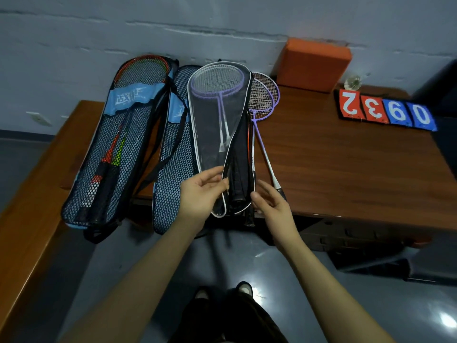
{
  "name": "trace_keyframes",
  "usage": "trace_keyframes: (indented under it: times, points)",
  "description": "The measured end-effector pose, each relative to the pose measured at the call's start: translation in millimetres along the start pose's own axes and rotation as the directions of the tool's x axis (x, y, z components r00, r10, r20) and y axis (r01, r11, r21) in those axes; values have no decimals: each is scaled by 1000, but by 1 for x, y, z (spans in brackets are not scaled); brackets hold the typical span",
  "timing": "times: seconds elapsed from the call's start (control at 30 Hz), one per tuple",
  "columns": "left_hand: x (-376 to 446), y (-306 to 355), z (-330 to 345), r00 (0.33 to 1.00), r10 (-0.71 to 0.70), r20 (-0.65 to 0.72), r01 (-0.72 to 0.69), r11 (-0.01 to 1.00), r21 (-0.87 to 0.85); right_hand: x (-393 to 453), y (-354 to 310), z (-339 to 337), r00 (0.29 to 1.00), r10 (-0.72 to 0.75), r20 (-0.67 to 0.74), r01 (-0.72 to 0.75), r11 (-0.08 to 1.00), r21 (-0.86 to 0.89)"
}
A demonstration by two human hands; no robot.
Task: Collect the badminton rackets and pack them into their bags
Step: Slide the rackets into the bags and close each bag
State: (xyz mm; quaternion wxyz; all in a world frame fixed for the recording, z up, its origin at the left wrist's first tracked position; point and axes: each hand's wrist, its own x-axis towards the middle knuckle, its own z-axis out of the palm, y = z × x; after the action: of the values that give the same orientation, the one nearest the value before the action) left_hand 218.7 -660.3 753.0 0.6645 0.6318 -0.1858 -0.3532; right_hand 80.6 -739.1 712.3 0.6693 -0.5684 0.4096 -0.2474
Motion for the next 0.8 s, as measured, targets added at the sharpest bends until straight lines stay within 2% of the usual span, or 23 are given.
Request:
trace_keyframes:
  times: [0.07, 0.17, 0.27, 0.4, 0.43, 0.5, 0.57, 0.67, 0.77, 0.8]
  points:
    - [-1, -2, 2, 1000, -2, -3, 2, 1000, -12, 2, -6, 3, 998, 60, 17, -61, 992, 108]
    - [-2, -8, 2, 1000, 4, -18, -3, 999, 42, 6, -17, 9, 997, 72, 17, -74, 987, 145]
    - [-2, -12, 1, 1000, 31, 3, -31, 989, 141, 9, -20, 12, 998, 53, 16, -55, 995, 87]
    - [0, -22, 1, 996, -35, 83, 15, 972, 235, 10, -13, 9, 998, 33, -54, -33, 999, 5]
    - [2, -26, 1, 996, 0, 94, -29, 952, 305, 9, -12, 7, 997, 26, -66, -25, 1000, 8]
    - [6, -35, 1, 978, 138, 155, -198, 845, 496, 7, -10, 0, 996, 16, -86, -13, 999, 34]
    - [13, -42, 2, 933, 214, 290, -357, 656, 664, 8, -9, -11, 995, 6, -99, -2, 999, 33]
    - [27, -47, 12, 892, 144, 428, -444, 447, 776, 11, -11, -30, 993, -14, -116, 16, 1000, 9]
    - [38, -51, 31, 843, 82, 532, -531, 292, 796, 15, -13, -49, 992, 10, -128, -12, 1000, -16]
    - [41, -54, 37, 828, 59, 557, -553, 244, 797, 17, -12, -55, 992, 11, -127, -21, 997, -77]
